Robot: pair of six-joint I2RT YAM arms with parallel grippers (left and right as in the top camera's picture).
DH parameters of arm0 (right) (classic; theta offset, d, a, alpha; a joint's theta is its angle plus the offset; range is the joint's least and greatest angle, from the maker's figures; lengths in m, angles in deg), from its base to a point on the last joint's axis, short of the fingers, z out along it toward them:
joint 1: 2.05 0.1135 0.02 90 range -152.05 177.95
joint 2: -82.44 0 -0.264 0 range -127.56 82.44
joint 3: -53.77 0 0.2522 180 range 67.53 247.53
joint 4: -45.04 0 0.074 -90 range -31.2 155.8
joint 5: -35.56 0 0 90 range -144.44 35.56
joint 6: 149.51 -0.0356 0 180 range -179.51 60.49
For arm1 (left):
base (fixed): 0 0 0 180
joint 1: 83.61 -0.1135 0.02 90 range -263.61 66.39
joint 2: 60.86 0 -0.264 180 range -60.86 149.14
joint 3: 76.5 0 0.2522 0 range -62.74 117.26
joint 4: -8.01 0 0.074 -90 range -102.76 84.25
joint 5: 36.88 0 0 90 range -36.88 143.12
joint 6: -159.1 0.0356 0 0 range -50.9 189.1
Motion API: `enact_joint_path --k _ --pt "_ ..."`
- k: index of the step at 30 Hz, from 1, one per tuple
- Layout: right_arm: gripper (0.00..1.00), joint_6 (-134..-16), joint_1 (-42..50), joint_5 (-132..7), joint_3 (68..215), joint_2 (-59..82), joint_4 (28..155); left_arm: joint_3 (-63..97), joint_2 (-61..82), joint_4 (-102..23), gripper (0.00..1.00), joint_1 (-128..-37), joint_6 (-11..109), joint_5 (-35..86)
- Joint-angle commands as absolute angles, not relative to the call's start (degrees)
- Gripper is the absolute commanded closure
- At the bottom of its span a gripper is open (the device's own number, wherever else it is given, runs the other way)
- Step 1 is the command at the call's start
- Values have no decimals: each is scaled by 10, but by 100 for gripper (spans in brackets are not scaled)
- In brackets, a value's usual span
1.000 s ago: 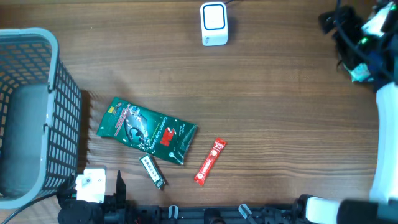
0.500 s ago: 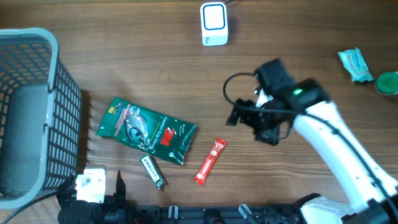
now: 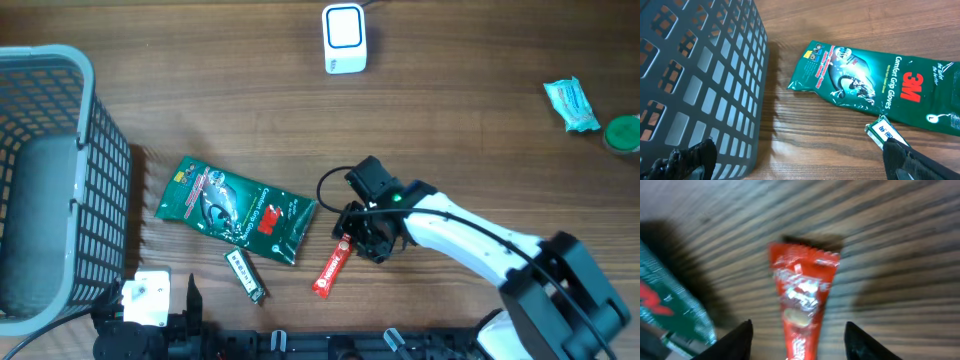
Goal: Scan the item barcode
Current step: 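Close the right gripper on the red stick packet and lift it, then carry the red packet up and hold it at the white scanner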
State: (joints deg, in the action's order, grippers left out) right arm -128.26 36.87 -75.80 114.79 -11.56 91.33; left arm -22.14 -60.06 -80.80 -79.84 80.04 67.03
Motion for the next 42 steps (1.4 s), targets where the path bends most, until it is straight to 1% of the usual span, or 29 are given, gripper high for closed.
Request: enact_joint_path --k 1,3,4,5,6,7,8,9,11,12,13,14,18,22,23,25,27,28,30,31,32,33,34,36,37,38,40,42 --pt "43 -1286 383 -783 1143 -155 916 -220 -604 -806 0 -796 809 676" --pt "43 -1287 397 -794 1143 -157 916 -220 -604 -806 0 -796 809 676" --pt "41 -1290 405 -794 1143 -157 910 -220 -604 -806 0 -796 809 676" --pt "35 -1292 411 -793 1143 -157 908 -220 -604 -806 0 -796 809 676" --pt "32 -1300 416 -788 1143 -157 908 -220 -604 -806 0 -796 809 676" --pt "30 -1303 420 -784 1143 -157 909 -220 -604 -806 0 -796 809 676" --pt "31 -1311 422 -782 1143 -157 910 -220 -604 -806 0 -796 809 676" --pt "37 -1316 422 -782 1143 -157 911 -220 -604 -806 0 -796 809 676" --pt "55 -1319 422 -776 1143 -157 912 -220 -604 -806 0 -796 809 676" --pt "67 -1332 423 -773 1143 -157 912 -220 -604 -806 0 -796 809 676" --pt "83 -1337 427 -769 1143 -157 912 -220 -604 -806 0 -796 809 676" --pt "95 -1347 433 -763 1143 -157 913 -220 -604 -806 0 -796 809 676" --pt "95 -1341 437 -783 1146 -157 897 -220 -604 -806 0 -796 809 676" --pt "96 -1308 402 -932 1176 -140 894 -220 -604 -806 0 -796 809 676" --pt "96 -1281 387 -970 1180 -132 892 -220 -604 -806 0 -796 809 676" --pt "96 -1186 348 -1078 1180 -110 858 -220 -604 -806 0 -796 809 676" --pt "96 -1094 323 -1158 1180 -99 788 -220 -604 -806 0 -796 809 676" --pt "96 -1037 316 -1192 1180 -98 731 -220 -604 -806 0 -796 809 676" --pt "95 -983 317 -1200 1180 -99 667 -220 -604 -806 0 -796 809 676" --pt "95 -906 319 -1191 1180 -99 613 -220 -604 -806 0 -796 809 676" --pt "95 -781 322 -1168 1179 -99 549 -220 -604 -806 0 -796 809 676" --pt "96 -703 323 -1166 1179 -99 521 -220 -604 -806 0 -796 809 676" --pt "95 -656 323 -1166 1179 -99 502 -220 -604 -806 0 -796 809 676" --pt "96 -605 323 -1191 1179 -99 446 -220 -604 -806 0 -796 809 676" --pt "95 -571 323 -1233 1179 -99 406 -220 -604 -806 0 -796 809 676" --pt "95 -499 323 -1306 1179 -99 348 -220 -604 -806 0 -796 809 676" --pt "95 -448 323 -1362 1179 -99 264 -220 -604 -806 0 -796 809 676" --pt "95 -433 322 -1371 1179 -99 96 -220 -604 -806 0 -796 809 676"
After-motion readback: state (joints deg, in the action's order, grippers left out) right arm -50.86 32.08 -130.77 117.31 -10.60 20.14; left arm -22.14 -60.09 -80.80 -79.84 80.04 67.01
